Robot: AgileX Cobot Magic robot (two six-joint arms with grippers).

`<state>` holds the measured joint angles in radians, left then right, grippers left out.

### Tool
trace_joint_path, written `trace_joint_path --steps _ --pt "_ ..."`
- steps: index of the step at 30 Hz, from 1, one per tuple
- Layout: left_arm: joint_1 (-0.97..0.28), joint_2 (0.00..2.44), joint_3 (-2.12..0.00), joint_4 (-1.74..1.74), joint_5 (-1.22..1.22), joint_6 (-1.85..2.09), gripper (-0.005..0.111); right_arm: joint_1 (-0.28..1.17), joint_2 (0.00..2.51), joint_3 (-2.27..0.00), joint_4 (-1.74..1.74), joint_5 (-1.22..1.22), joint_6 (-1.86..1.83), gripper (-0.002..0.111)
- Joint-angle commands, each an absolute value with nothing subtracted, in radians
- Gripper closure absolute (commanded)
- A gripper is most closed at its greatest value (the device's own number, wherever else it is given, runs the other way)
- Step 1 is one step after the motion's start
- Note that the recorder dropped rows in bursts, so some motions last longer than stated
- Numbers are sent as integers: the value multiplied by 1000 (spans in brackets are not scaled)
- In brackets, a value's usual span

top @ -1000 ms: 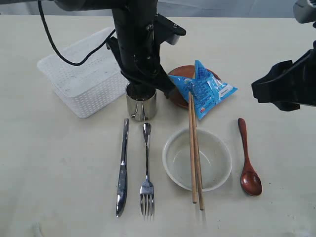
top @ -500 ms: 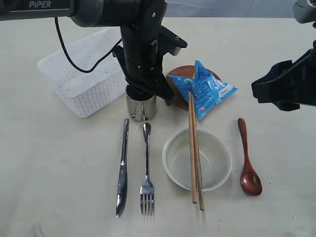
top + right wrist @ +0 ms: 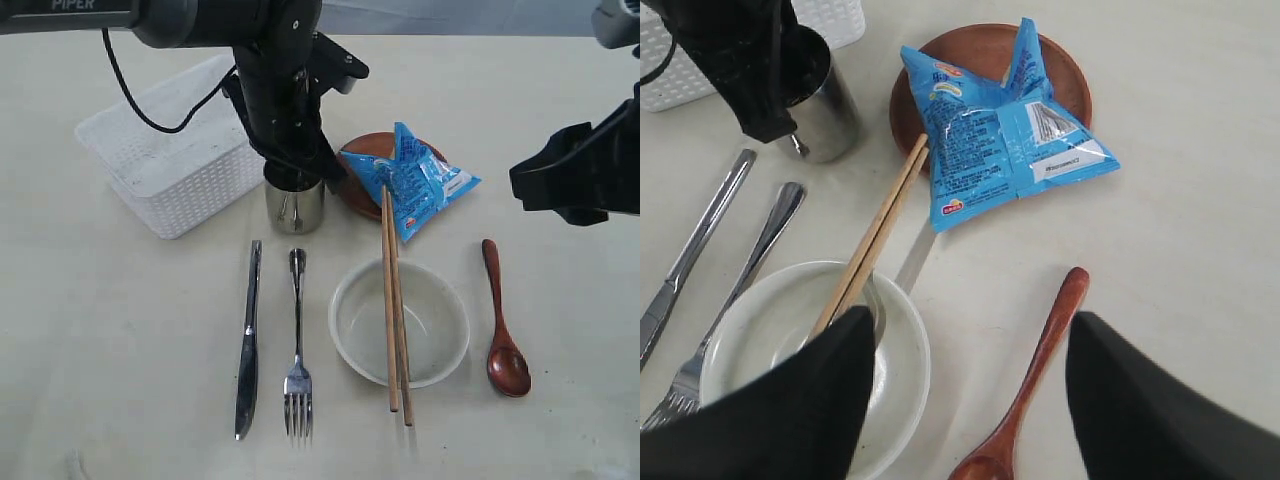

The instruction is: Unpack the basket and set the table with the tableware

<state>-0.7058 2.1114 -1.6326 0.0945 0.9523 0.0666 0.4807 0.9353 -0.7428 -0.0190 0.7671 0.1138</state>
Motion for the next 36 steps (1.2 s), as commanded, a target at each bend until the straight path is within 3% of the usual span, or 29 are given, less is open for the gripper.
trace_joint_path --steps 1,16,17,20,22,32,36 --pt "-685 2111 -1636 104 939 61 107 481 938 -743 -27 761 107 54" --pt "-685 2088 -1636 98 924 40 104 481 938 -743 -27 761 109 54" --pt "-685 2085 -1636 98 924 38 99 481 938 -743 -27 761 109 54" --pt "-685 2064 -1636 95 946 38 64 481 938 -743 -27 761 109 54" --pt "-685 2059 -1636 94 981 38 58 481 938 -743 -27 761 109 54" --pt "-685 1920 -1636 21 1019 47 59 481 938 -743 -27 759 109 54" --pt "-685 1825 -1636 21 1037 39 100 481 938 -743 -27 761 79 59"
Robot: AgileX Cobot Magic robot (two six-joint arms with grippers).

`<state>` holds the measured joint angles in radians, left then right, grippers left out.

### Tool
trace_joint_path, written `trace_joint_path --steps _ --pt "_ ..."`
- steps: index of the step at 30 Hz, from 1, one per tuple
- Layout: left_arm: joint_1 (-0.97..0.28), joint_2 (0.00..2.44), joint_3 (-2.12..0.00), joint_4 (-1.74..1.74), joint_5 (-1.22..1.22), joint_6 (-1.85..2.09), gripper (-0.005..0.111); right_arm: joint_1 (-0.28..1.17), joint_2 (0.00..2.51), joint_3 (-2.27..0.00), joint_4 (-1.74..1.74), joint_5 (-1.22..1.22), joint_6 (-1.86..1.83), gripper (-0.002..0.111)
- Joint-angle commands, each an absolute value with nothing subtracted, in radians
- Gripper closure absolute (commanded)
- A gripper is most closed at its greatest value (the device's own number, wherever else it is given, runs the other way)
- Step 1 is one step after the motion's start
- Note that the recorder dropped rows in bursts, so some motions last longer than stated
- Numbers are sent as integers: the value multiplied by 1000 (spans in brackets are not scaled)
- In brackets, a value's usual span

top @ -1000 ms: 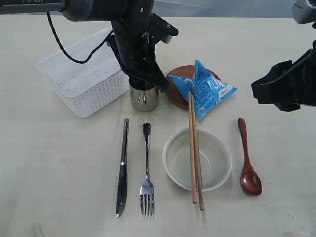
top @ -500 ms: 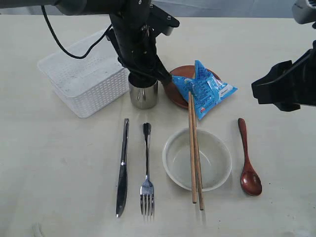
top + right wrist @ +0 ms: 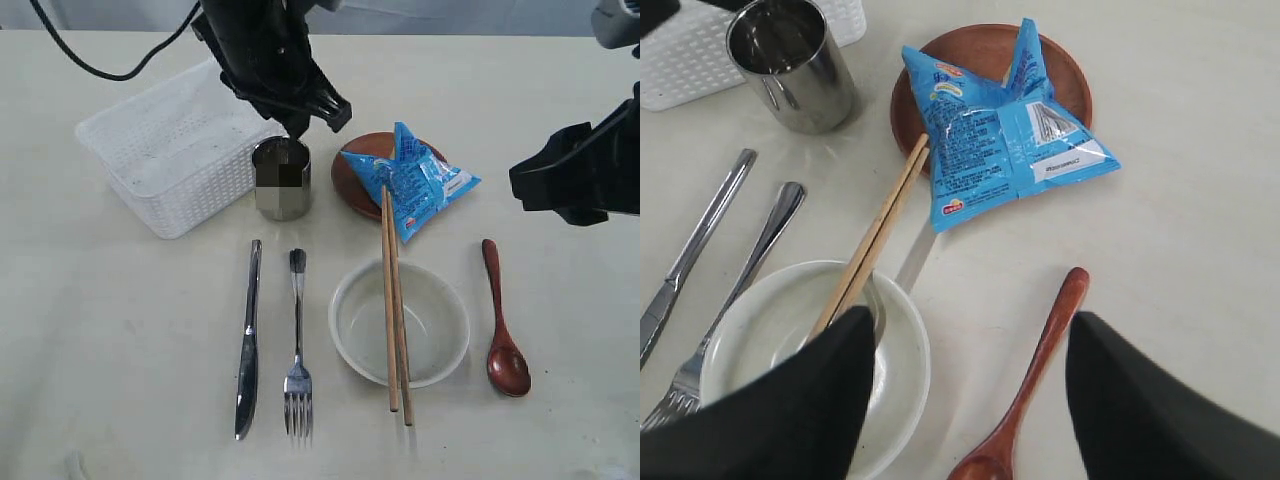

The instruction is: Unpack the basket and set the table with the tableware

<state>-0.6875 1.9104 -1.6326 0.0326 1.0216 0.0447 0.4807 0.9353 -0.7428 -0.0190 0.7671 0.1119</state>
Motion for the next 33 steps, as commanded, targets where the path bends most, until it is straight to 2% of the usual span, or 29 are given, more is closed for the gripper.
trace_joint_path --steps 1,4,8,13,18,22,33 --pt "-685 1795 -1636 21 1037 31 106 481 938 -743 -27 766 79 70" --pt "-685 1698 -1623 18 1011 0 107 481 932 -743 -27 764 83 108" --pt "-685 1481 -1456 14 813 -37 107 481 889 -718 -27 712 74 108" --pt "-685 1123 -1053 14 466 -104 107 481 802 -619 -24 594 55 108" --pt "-685 876 -811 20 289 -104 107 481 747 -591 -24 582 63 108" --pt "-685 714 -730 20 271 -104 107 481 711 -591 -24 584 73 108" --pt "-685 437 -718 20 265 -104 107 481 702 -591 -24 577 73 108"
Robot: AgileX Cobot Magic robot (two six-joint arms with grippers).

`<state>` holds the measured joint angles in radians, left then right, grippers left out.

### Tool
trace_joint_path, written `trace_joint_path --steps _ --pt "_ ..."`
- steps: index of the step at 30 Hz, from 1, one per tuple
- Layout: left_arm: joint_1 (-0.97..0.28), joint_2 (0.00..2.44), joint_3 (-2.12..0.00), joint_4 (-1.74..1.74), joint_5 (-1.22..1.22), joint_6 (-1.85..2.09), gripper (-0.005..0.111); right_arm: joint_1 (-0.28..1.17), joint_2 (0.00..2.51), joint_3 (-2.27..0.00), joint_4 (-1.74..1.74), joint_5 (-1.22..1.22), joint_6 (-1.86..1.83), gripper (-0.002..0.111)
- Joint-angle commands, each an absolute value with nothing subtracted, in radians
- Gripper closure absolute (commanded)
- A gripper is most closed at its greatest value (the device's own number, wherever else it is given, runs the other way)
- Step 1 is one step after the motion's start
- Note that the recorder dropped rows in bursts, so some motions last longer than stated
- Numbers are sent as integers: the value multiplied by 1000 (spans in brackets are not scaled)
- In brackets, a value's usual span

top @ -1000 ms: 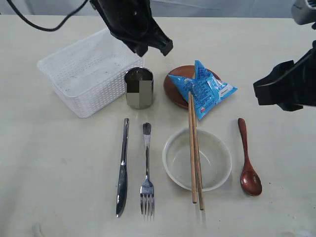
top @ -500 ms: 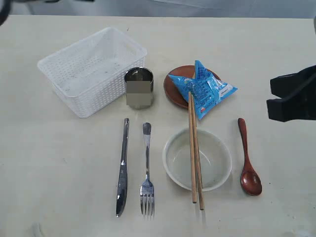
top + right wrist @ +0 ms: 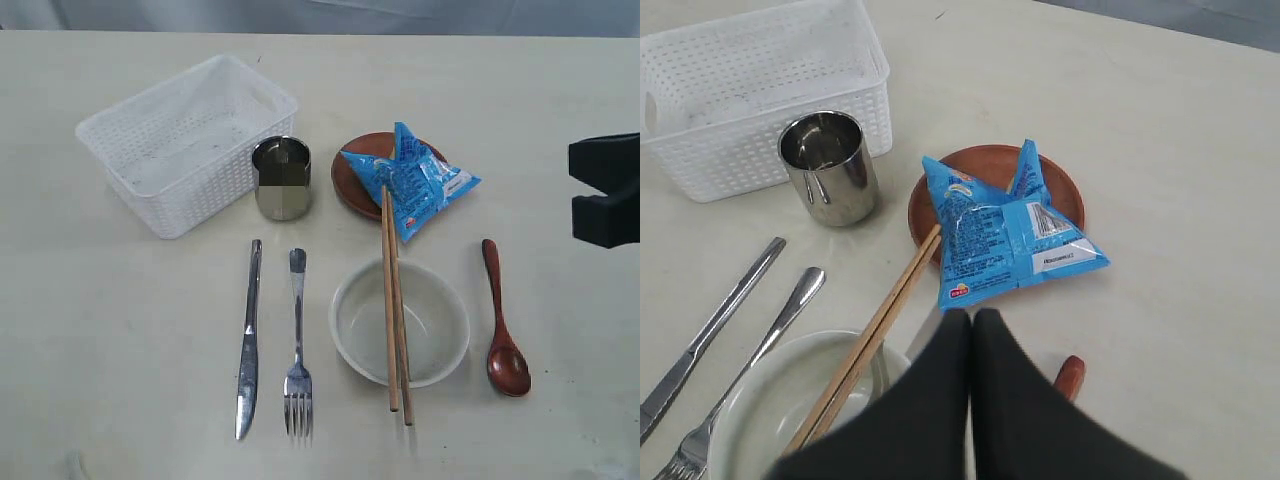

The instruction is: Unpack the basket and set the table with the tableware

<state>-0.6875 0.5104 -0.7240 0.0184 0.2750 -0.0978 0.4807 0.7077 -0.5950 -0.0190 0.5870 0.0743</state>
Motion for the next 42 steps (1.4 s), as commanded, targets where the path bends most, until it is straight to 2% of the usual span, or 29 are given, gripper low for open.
trace_joint_path --steps 1,7,12,17,24,28,42 --pt "-685 419 -718 20 265 -104 107 481 702 -591 -24 577 73 108" --pt "-685 345 -718 20 265 -104 107 458 627 -591 -15 581 73 108" --pt "-685 314 -718 20 265 -104 107 262 484 -589 -23 564 85 108" --pt "-685 314 -718 20 267 -104 107 109 301 -356 -21 198 78 108" --pt "-685 314 -718 20 267 -104 107 82 43 0 87 -94 160 108" --pt "-685 314 -718 20 267 -104 107 82 0 0 77 89 129 108" --pt "-685 314 -718 20 268 -104 107 83 0 0 41 137 118 108"
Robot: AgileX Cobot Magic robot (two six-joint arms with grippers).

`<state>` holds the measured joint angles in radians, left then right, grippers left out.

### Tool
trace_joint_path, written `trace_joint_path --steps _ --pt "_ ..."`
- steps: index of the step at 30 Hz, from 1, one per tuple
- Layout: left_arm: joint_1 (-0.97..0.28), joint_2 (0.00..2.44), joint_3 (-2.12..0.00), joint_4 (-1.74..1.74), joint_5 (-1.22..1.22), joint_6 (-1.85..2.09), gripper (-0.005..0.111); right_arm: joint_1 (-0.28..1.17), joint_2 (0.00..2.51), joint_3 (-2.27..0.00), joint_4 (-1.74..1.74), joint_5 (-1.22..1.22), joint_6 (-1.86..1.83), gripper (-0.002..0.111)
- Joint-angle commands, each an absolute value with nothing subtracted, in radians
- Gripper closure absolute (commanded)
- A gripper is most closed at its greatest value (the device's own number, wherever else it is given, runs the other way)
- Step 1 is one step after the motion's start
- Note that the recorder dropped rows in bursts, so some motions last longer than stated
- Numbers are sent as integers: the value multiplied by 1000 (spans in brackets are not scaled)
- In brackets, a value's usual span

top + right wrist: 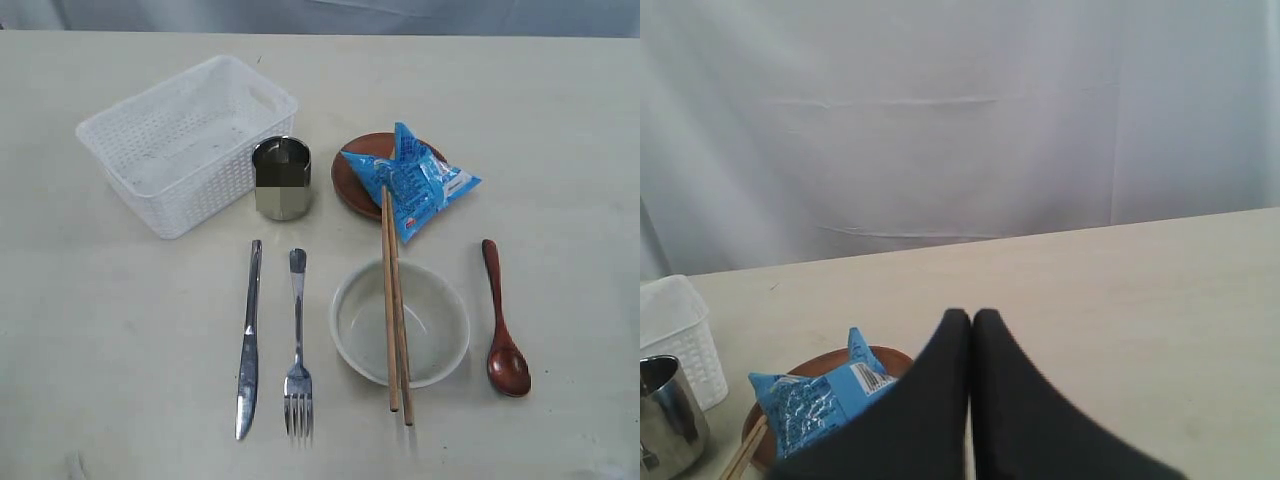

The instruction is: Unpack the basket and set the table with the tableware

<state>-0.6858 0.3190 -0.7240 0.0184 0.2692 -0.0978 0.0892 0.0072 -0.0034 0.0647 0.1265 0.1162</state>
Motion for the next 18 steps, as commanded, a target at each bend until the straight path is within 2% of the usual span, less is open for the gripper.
trace_joint_path --steps 1,3,18 --pt "-685 314 -718 20 268 -104 107 83 0 0 -8 140 158 108" --pt "-685 314 -718 20 268 -104 107 83 0 0 -120 140 251 108" --pt "-685 314 -718 20 268 -104 107 83 0 0 -42 155 248 108"
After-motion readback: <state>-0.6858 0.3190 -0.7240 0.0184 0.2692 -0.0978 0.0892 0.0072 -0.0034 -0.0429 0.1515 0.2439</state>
